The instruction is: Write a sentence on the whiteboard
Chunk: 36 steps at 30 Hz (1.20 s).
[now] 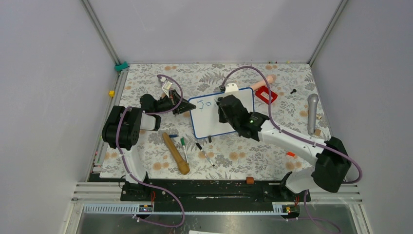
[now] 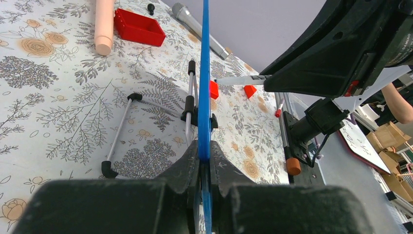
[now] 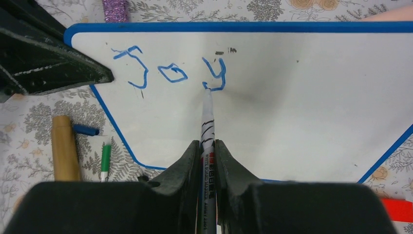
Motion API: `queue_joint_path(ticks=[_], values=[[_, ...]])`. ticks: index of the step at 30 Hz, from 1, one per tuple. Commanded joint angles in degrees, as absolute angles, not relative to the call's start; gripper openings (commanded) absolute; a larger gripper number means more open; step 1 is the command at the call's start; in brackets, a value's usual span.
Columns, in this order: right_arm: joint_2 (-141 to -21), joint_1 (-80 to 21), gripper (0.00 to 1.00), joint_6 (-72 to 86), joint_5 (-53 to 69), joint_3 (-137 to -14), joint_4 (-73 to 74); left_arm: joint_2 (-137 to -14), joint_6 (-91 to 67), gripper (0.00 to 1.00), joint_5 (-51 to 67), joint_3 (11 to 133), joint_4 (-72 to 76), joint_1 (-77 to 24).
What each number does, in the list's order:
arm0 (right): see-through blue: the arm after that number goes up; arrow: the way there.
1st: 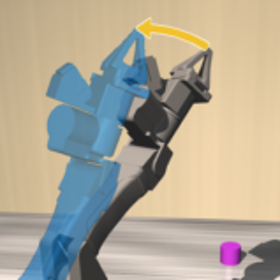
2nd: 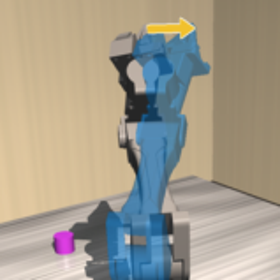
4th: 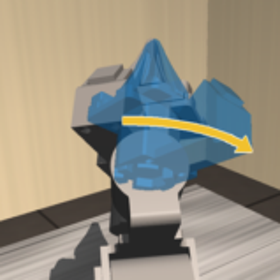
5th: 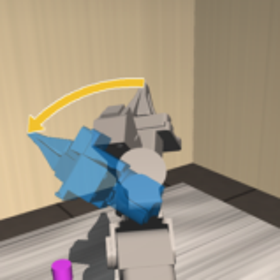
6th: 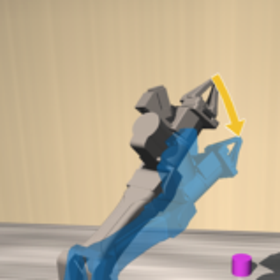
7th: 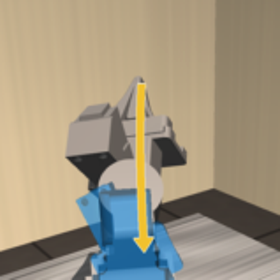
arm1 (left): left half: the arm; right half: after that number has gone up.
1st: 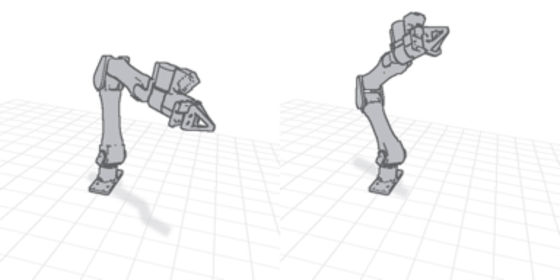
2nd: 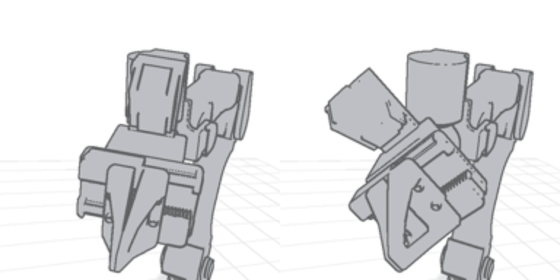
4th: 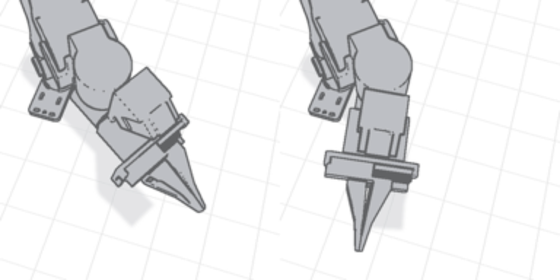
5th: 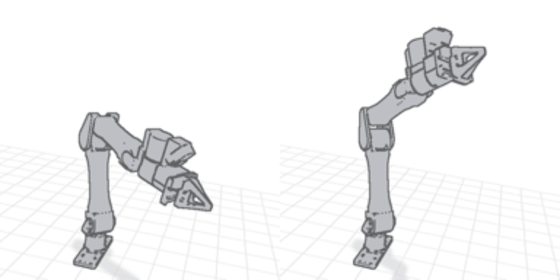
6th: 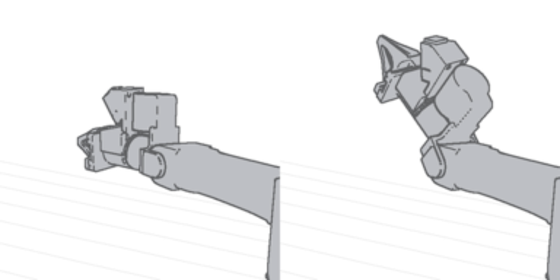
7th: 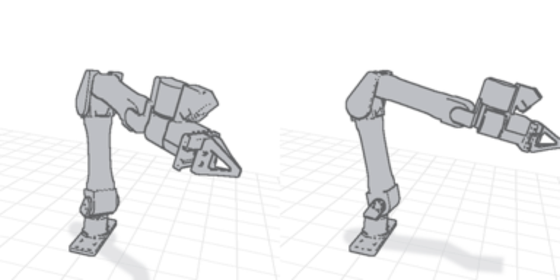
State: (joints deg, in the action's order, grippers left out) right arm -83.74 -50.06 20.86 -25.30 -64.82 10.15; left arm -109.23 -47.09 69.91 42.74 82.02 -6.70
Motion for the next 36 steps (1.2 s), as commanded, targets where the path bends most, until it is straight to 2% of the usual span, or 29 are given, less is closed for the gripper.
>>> queue_joint_path(ticks=[1,8,17,36], values=[[-76.70,-49.44,0.00,19.76,-24.00,-59.43,0.63,-109.85,-41.70,0.00,75.13,42.87,84.44,-7.65],[-72.49,-49.48,0.00,18.39,-24.91,-54.08,-6.69,-109.85,-41.75,0.00,75.20,42.98,84.46,-7.65],[-70.65,-49.48,0.00,19.08,-32.34,-52.19,-7.35,-109.85,-41.75,0.00,75.23,43.00,84.46,-7.72],[-67.34,-49.48,0.00,17.61,-33.96,-48.91,-11.54,-109.72,-42.95,0.00,76.61,43.94,84.45,-8.43]])
